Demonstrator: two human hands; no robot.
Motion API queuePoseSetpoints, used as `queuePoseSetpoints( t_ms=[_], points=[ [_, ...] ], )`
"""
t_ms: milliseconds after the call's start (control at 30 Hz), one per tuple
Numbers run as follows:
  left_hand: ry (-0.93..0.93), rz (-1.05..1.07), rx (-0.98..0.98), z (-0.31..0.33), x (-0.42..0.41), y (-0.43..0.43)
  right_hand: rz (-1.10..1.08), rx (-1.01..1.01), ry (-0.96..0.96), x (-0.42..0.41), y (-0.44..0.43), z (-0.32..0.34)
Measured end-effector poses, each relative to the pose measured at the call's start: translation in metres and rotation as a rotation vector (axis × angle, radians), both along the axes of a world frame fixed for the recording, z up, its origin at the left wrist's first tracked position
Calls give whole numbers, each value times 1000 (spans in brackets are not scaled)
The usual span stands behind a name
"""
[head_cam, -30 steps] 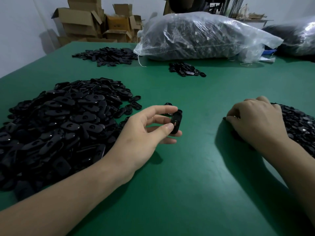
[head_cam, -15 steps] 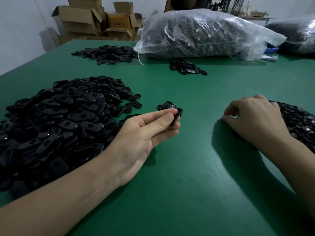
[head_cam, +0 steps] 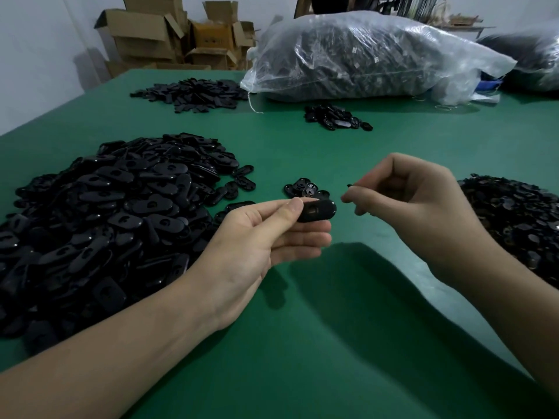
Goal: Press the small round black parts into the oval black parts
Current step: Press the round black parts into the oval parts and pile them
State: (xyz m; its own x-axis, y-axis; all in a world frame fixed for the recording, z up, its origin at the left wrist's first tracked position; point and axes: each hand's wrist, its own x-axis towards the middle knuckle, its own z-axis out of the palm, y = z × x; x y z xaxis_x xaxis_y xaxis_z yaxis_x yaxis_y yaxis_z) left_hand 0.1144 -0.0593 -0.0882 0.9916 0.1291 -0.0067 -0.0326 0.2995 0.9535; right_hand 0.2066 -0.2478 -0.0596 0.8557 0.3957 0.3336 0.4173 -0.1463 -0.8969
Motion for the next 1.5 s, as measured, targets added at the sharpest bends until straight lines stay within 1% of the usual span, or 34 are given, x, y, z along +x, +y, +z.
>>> queuePoseSetpoints(
  t_ms=[67, 133, 300, 467, 600, 767, 900, 1067, 1300, 1500],
  points=[
    [-11, 3, 9, -1, 0, 0, 49, 108, 47, -9, 4, 6],
    [-37, -4, 31, -3, 0, -1, 93, 154, 72, -16, 7, 13],
    [-95, -8, 101, -8, 1, 0, 160, 161, 124, -24, 16, 19],
    [-155, 66, 225, -11, 0, -1, 160, 123, 160, -26, 23, 6],
    [-165, 81, 269, -11, 0, -1, 135, 55, 95, -24, 25, 3],
    [-148, 113, 182, -16, 4, -1, 53, -127, -88, -22, 17, -1],
    [-169, 104, 196, -20, 5, 0, 25, -98, -82, -23, 8, -8],
    [-187, 93, 235, -17, 4, 0, 93, 63, 94, -18, 10, -15],
    [-160, 84, 259, -15, 5, -2, 144, 130, 233, -15, 10, -22],
    [-151, 86, 255, -14, 4, -3, 161, 130, 297, -14, 7, -26]
  ],
)
